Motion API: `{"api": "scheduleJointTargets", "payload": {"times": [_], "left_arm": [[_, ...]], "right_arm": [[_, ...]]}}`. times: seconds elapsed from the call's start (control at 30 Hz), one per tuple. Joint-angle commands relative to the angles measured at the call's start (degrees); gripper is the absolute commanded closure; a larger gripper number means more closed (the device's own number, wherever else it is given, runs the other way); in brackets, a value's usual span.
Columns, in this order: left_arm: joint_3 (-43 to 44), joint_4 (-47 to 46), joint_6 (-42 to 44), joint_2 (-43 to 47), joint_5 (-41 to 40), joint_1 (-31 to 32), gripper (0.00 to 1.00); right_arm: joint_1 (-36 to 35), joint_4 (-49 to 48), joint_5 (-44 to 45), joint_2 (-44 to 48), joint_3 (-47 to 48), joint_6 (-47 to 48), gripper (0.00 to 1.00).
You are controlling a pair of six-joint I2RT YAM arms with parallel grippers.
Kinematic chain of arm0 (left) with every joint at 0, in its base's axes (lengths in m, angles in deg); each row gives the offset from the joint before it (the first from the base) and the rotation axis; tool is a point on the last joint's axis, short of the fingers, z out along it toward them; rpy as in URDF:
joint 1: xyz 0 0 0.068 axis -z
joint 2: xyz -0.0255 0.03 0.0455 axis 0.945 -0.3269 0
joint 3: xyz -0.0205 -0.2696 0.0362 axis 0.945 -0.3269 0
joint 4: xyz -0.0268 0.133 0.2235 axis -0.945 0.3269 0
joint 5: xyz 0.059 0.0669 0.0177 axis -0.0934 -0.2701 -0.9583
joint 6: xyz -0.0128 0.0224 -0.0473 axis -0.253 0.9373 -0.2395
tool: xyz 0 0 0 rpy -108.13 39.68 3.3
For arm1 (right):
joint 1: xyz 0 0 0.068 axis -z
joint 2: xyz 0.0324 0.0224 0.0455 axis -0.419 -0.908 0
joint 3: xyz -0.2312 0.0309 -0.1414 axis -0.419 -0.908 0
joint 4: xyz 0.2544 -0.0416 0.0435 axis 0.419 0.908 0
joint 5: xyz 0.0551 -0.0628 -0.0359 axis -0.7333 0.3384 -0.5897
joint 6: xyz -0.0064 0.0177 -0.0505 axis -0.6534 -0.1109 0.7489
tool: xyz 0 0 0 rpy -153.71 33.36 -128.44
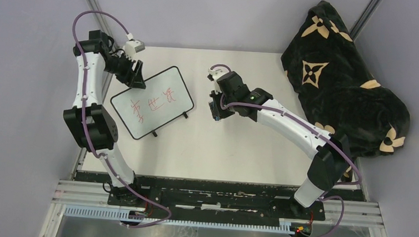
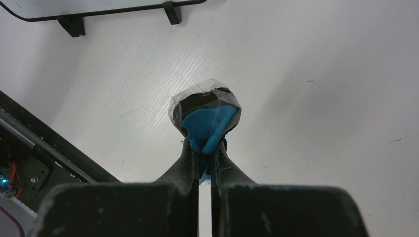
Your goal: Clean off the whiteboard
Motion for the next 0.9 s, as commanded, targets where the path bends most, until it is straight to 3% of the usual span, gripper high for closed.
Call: {"api": "scheduleJointTargets", "payload": {"times": [0.0,0.2,0.6,0.87], "left_arm": [[0.89,2.06,3.99,-0.05,3.28,-1.75,0.34],[-0.02,1.44,3.60,-0.84,8.04,-9.43,0.35],[-12.20,1.57,9.48,4.82,11.15,-16.75,0.38],[-11.14,5.38,13.36,3.56,12.32,-20.77,0.39]], "right_arm": [[-0.36,-2.23,0.35,-0.03,2.54,-0.42,0.99],[-0.78,-2.46,-0.17,-0.83,2.40,-0.82,1.00],[-2.60,-3.22,-1.30,-3.41,4.08,-1.31,0.99],[-3.46,-2.90,-1.50,-4.59,5.26,-1.31,0.99]]}}
